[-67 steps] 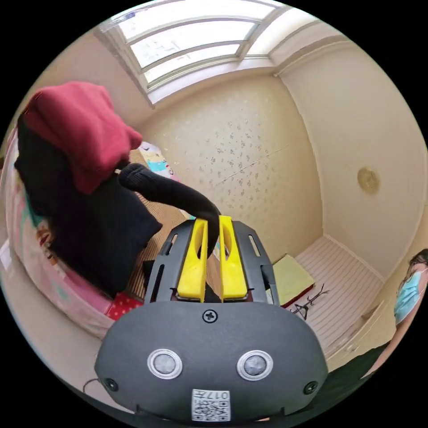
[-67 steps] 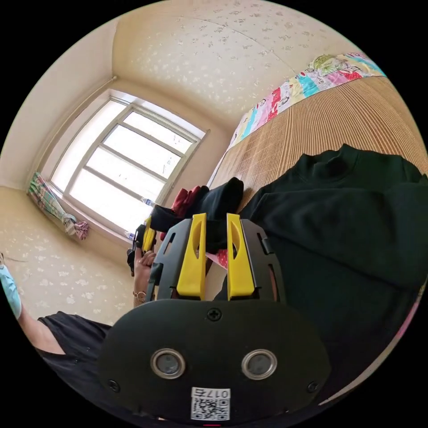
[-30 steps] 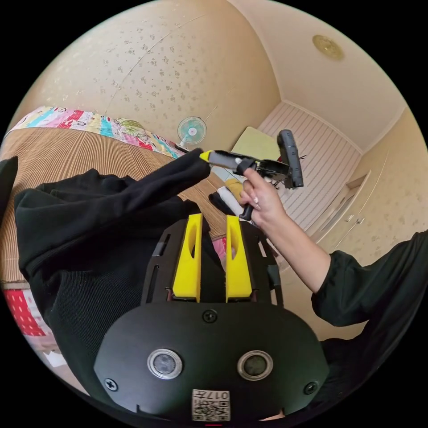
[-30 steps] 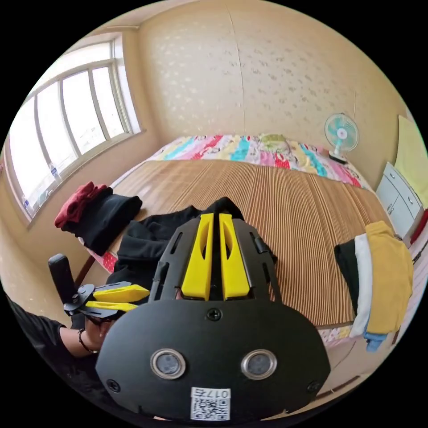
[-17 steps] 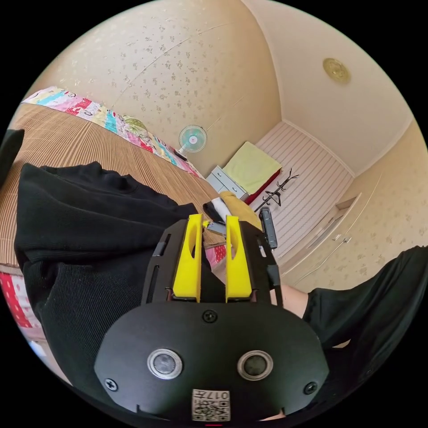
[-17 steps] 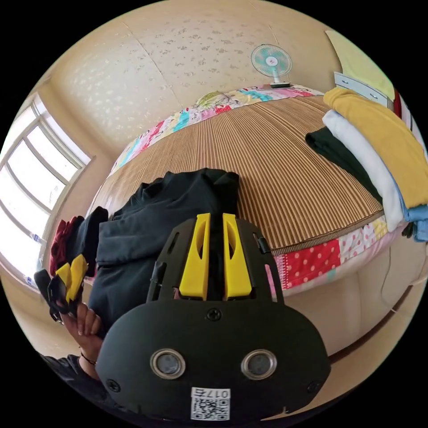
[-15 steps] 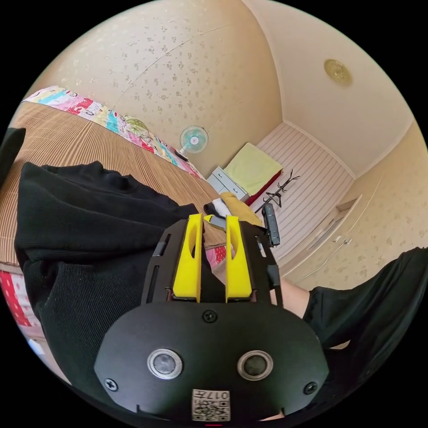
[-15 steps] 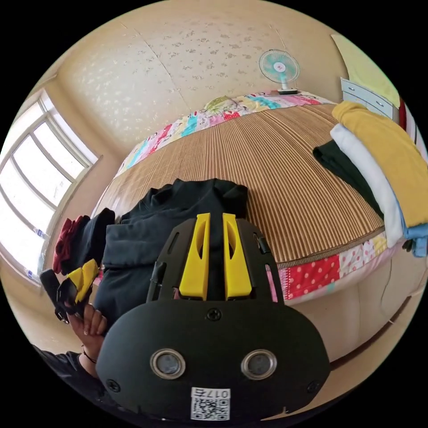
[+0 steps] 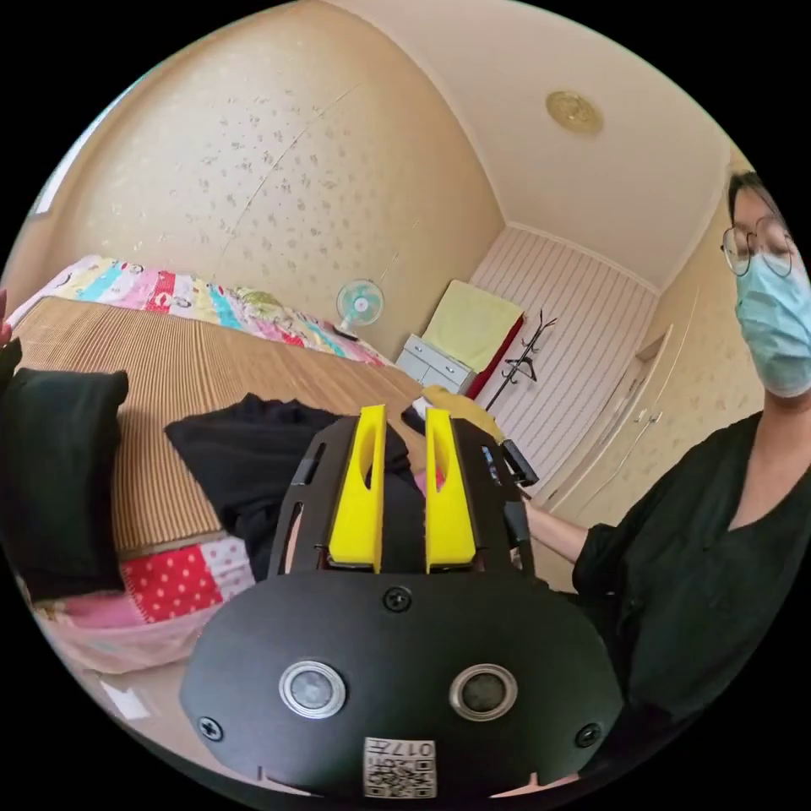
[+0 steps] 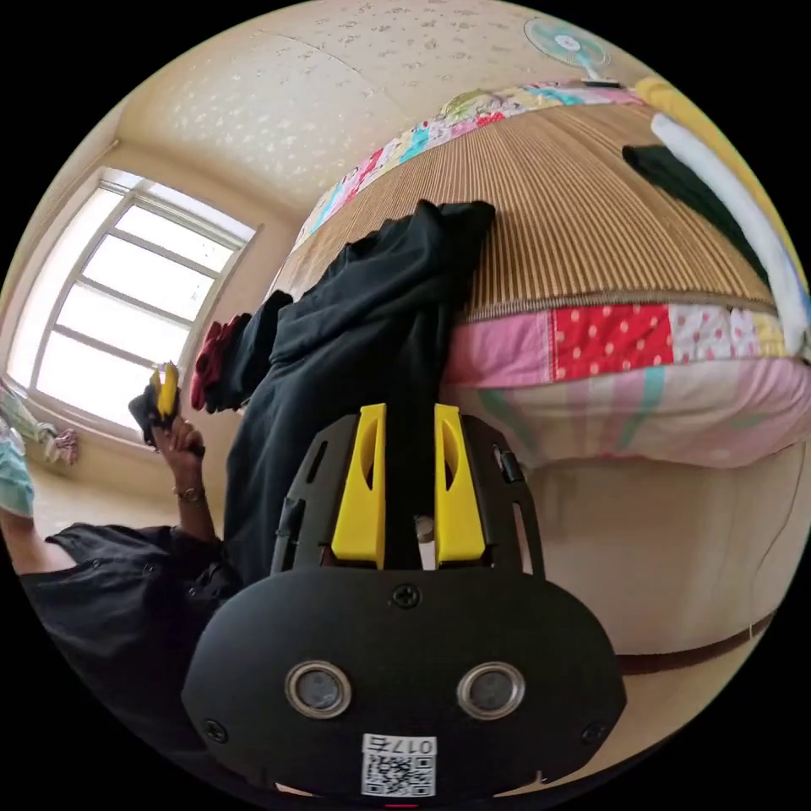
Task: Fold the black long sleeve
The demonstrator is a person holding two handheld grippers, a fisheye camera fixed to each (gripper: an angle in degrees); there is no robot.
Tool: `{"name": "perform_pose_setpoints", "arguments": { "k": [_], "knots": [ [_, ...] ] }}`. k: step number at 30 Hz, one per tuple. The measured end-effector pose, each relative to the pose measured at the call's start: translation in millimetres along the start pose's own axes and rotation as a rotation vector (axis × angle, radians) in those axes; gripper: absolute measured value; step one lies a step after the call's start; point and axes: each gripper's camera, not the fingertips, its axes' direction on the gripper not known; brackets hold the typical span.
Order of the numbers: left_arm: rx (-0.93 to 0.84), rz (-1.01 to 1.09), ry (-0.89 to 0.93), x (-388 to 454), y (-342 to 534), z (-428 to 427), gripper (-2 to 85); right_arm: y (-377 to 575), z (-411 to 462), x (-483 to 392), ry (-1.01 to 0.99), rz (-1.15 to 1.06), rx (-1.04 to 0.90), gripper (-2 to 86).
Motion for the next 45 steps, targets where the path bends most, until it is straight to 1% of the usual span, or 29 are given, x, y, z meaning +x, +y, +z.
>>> {"name": "perform_pose_setpoints", "arguments": {
  "k": [1, 2, 4, 6, 8, 10, 14, 16, 19, 21, 26, 29, 31, 34, 39, 42, 45],
  "knots": [
    [-0.083, -0.090, 0.005, -15, 11, -13, 10.0, 16, -5, 19, -0.091, 0.033, -0.034, 10.3],
    [-0.128, -0.133, 0.014, -22, 18, -17, 10.3, 33, -11, 37, -0.172, 0.073, -0.054, 10.9],
    [-0.286, -0.281, 0.068, -39, 55, -27, 11.4, 57, -18, 60, -0.278, 0.119, -0.058, 11.5],
    [-0.377, -0.402, 0.101, -46, 87, -32, 12.7, 76, -22, 78, -0.336, 0.142, -0.070, 11.8],
    [-0.416, -0.483, 0.119, -48, 112, -42, 14.1, 94, -21, 95, -0.380, 0.173, -0.093, 12.0],
    [-0.421, -0.573, 0.090, -51, 133, -65, 14.6, 103, -17, 106, -0.441, 0.188, -0.102, 12.1],
    [-0.418, -0.574, 0.086, -50, 130, -93, 14.7, 108, -7, 132, -0.558, 0.242, -0.101, 12.1],
    [-0.482, -0.536, 0.166, -49, 121, -94, 13.9, 106, -5, 139, -0.587, 0.249, -0.107, 12.1],
    [-0.569, -0.549, 0.205, -51, 118, -91, 13.2, 102, -6, 146, -0.594, 0.239, -0.125, 12.1],
    [-0.583, -0.536, 0.231, -48, 114, -93, 12.7, 99, -8, 150, -0.589, 0.239, -0.127, 12.0],
    [-0.504, -0.462, 0.269, -34, 92, -127, 7.3, 90, -17, 163, -0.602, 0.236, -0.119, 12.1],
    [-0.407, -0.408, 0.395, -24, 78, -158, 5.3, 82, -21, 170, -0.591, 0.231, -0.144, 12.1],
    [-0.254, -0.394, 0.500, -21, 69, -187, 4.9, 78, -24, 173, -0.600, 0.228, -0.160, 12.1],
    [-0.084, -0.420, 0.599, -22, 63, -207, 4.6, 71, -26, 177, -0.632, 0.222, -0.197, 12.1],
    [-0.001, -0.404, 0.697, -14, 57, -210, 4.5, 70, -24, 189, -0.627, 0.252, -0.295, 11.9],
    [0.009, -0.378, 0.745, -7, 53, -212, 4.6, 72, -26, 191, -0.690, 0.243, -0.338, 11.4],
    [0.010, -0.363, 0.751, -1, 51, -218, 4.7, 73, -28, 193, -0.761, 0.226, -0.373, 10.4]
  ]
}}
